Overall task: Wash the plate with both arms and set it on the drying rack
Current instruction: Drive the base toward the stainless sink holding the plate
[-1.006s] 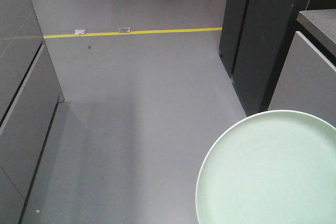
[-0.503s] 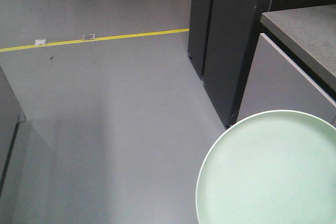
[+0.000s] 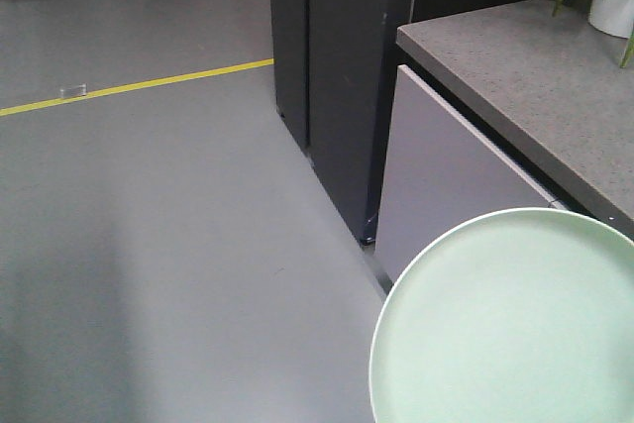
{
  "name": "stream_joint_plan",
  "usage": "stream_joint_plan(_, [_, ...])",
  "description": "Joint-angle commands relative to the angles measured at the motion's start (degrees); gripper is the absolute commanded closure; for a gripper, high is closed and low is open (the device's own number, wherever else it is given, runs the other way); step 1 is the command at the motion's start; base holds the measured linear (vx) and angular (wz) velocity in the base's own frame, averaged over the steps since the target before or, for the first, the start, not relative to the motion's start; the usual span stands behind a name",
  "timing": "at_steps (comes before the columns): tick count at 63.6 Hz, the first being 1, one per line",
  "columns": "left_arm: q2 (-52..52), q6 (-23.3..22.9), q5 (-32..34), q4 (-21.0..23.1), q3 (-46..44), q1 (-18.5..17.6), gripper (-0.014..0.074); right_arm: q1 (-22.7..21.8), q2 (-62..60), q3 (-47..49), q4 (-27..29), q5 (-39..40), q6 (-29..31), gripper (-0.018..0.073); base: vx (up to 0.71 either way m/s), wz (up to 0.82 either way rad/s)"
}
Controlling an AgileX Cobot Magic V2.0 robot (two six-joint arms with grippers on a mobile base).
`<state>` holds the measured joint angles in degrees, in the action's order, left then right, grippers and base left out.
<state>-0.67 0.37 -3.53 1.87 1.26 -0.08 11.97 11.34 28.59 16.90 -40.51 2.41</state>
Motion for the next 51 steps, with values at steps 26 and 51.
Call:
stream_joint_plan(26, [-0.2, -0.4, 4.1, 0.2, -1.2, -0.3, 0.0603, -0.2, 0.7, 1.5, 0.3, 4.7, 0.0, 0.0564, 0.11, -0.33])
stream_joint_plan(51, [-0.2, -0.4, 4.1, 0.2, -1.2, -0.3, 0.0603, -0.2, 0.7, 1.5, 0.3, 4.7, 0.0, 0.0564, 0.09, -0.36])
